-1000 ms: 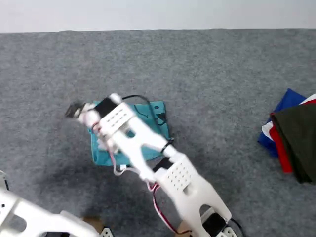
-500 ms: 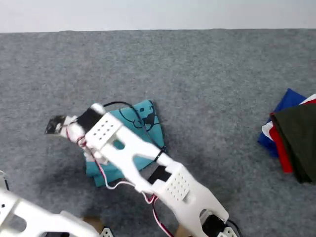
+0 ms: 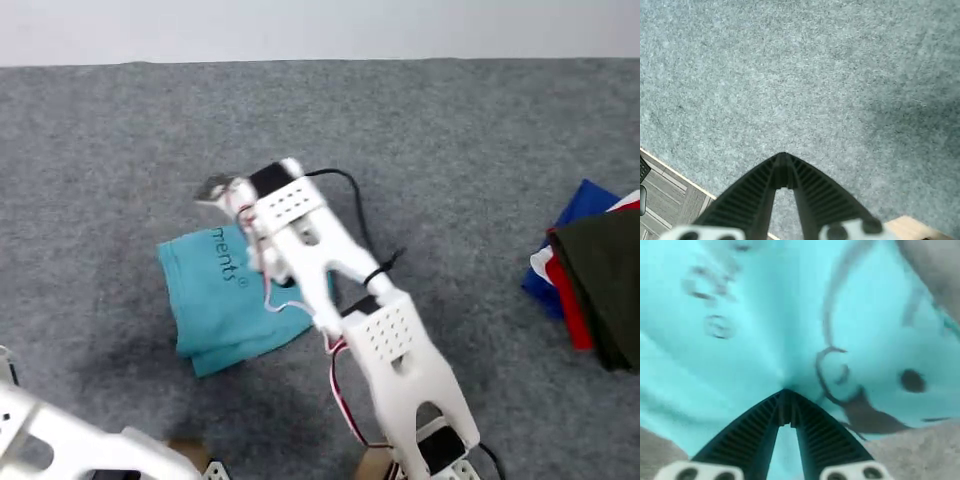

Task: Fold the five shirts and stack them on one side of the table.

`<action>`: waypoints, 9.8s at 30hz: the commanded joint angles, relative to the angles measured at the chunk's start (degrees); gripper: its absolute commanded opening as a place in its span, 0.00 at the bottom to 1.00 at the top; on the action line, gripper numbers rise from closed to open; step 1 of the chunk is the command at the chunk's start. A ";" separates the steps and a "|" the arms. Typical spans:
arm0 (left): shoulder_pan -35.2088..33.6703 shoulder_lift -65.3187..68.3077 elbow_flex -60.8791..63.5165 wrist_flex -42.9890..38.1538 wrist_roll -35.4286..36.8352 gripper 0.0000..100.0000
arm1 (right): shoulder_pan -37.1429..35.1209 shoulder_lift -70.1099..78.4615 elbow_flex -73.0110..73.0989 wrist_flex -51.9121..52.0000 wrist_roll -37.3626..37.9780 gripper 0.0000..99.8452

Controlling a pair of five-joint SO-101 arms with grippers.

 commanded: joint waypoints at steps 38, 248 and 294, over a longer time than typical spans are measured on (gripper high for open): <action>-0.09 -0.97 -0.31 -0.97 -2.29 0.00 | -21.76 -5.93 -3.52 1.63 0.26 0.01; 2.11 -1.41 2.68 -3.52 -2.29 0.00 | 15.08 -41.80 30.15 -4.88 -46.42 0.01; 2.64 -1.05 -1.63 -2.37 -2.29 0.00 | 13.76 -12.79 29.27 -38.81 -68.92 0.31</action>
